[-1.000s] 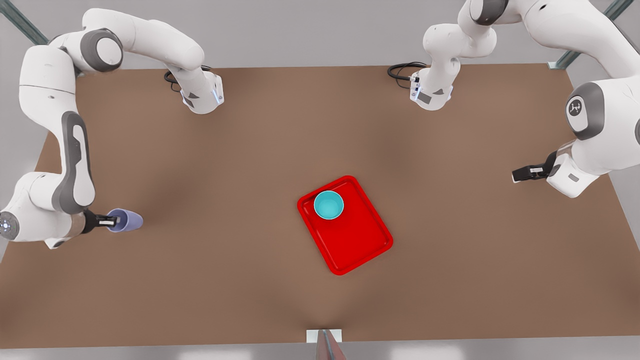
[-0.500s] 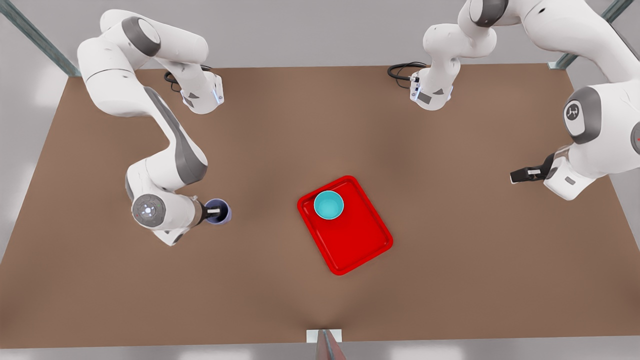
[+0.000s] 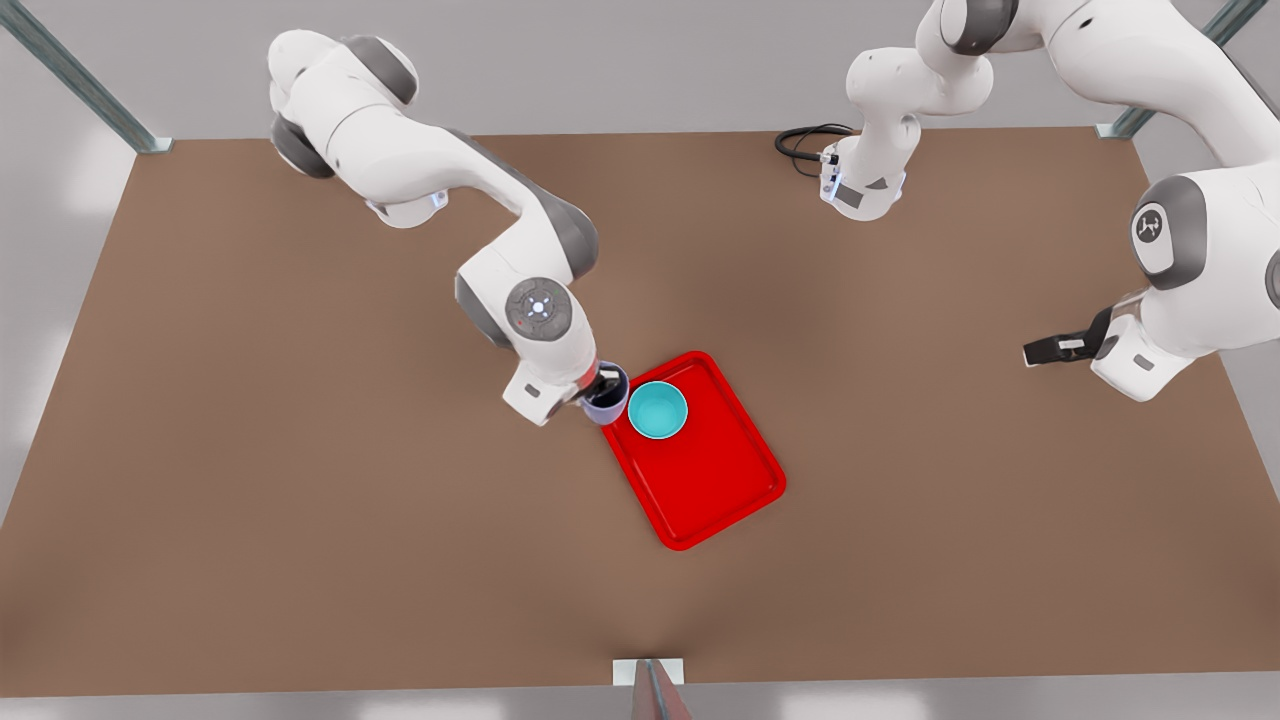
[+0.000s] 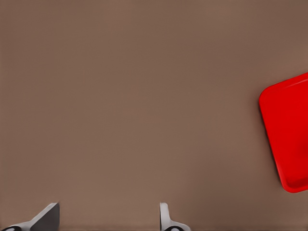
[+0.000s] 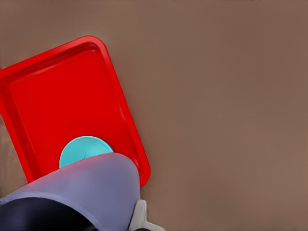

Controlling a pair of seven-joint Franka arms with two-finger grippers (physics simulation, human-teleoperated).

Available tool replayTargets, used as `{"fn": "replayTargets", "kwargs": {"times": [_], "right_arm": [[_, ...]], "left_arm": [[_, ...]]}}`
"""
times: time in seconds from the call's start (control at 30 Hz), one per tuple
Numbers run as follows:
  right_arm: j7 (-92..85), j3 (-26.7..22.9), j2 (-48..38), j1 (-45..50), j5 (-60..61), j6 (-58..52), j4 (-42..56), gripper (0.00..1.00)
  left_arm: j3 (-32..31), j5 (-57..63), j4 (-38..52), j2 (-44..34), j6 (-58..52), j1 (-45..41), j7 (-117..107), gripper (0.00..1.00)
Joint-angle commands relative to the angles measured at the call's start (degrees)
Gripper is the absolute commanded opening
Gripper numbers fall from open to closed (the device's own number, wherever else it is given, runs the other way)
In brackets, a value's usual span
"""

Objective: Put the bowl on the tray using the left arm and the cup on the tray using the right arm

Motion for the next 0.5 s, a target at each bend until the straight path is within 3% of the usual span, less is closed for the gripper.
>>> {"fn": "replayTargets", "kwargs": {"times": [0.0, 0.03, 0.1, 0.17, 0.47], "right_arm": [[-0.02, -1.98, 0.29, 1.76, 0.52, -0.17, 0.93, 0.21], [-0.11, -6.20, 0.65, 5.02, 3.60, 2.37, 1.99, 0.21], [-0.02, -9.64, 1.96, 9.24, 5.19, 6.33, 2.86, 0.21], [-0.90, -10.17, 6.62, 11.97, 5.19, 7.91, 8.14, 0.21], [-0.99, -12.37, 12.69, 13.20, 5.10, 20.39, 7.70, 0.21]], "left_arm": [[0.00, 0.01, 0.00, 0.00, -0.11, 0.00, 0.00, 1.00], [0.00, 0.01, 0.00, -0.09, -0.37, 0.00, -0.09, 1.00], [0.00, 0.01, 0.00, 0.00, -0.54, -0.09, -0.09, 1.00], [-0.08, 0.01, 0.00, -0.09, -1.25, -0.09, -0.53, 1.00], [-0.35, 0.01, 0.09, 0.00, -1.51, -0.09, -0.88, 1.00]]}}
